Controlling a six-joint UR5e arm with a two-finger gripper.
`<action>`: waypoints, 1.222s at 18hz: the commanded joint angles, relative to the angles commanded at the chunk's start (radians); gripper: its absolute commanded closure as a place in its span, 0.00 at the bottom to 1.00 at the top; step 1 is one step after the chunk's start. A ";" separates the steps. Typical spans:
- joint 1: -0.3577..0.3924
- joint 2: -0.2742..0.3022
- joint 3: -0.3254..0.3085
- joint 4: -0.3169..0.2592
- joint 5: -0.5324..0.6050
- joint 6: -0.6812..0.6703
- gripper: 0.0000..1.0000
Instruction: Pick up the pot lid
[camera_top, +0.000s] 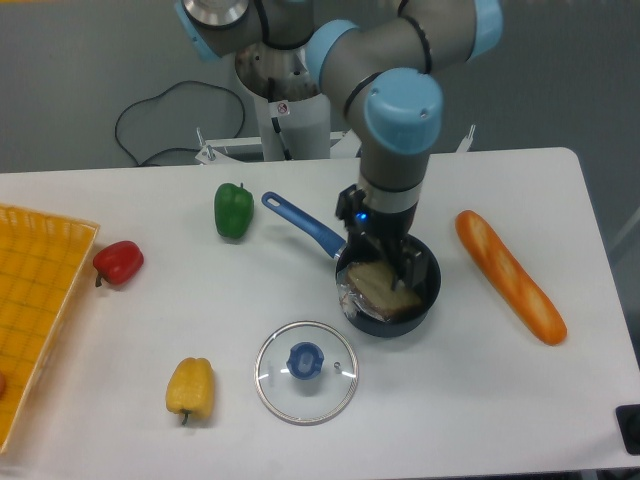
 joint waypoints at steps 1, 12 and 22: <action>-0.012 -0.005 0.000 0.002 0.002 -0.063 0.00; -0.072 -0.101 0.043 0.003 0.015 -0.431 0.00; -0.124 -0.167 0.069 0.011 -0.008 -0.533 0.00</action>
